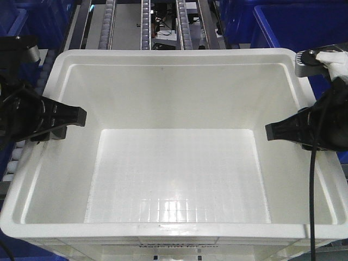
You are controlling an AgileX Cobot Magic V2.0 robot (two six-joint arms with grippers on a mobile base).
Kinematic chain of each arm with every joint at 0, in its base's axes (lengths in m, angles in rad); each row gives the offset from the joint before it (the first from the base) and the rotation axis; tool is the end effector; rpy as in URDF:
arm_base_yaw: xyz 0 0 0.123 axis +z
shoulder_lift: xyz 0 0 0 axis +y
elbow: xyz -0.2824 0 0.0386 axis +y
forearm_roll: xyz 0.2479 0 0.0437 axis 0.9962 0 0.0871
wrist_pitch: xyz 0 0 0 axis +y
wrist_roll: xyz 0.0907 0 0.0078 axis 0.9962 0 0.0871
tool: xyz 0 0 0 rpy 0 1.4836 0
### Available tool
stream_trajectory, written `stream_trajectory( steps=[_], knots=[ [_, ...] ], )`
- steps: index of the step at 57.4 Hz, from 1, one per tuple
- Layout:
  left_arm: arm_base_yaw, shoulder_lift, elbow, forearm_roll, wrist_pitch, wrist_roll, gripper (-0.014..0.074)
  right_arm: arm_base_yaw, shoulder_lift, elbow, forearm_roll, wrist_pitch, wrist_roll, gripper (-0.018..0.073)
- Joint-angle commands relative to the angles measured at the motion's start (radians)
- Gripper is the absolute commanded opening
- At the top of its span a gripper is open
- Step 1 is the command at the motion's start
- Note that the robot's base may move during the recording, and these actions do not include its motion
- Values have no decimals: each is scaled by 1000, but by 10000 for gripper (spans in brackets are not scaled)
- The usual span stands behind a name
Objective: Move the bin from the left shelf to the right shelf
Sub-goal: 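Hold the tote with both grippers while the base turns away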
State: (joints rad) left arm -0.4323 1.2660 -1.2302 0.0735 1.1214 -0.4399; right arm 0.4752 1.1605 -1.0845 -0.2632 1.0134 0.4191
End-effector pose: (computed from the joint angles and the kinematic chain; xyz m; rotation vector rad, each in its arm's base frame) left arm 0.2250 -0.0972 0.3591 0.0098 2.6502 -0.1970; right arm 0.2067 0.0837 0.3480 -0.1643 2.5156 0.0167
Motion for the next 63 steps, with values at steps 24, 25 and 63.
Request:
stream_trajectory(
  steps=[24,25,63],
  knots=[
    [-8,-38,-33,-11,-101,9,-6,3,-29,-44,-40,-101,-15,9],
    [-8,-38,-33,-11,-101,9,-6,3,-29,-44,-40,-100,-15,9],
    [-8,-38,-33,-10,-101,9,-6,3,-29,-44,-41,-100,-15,9]
  ],
)
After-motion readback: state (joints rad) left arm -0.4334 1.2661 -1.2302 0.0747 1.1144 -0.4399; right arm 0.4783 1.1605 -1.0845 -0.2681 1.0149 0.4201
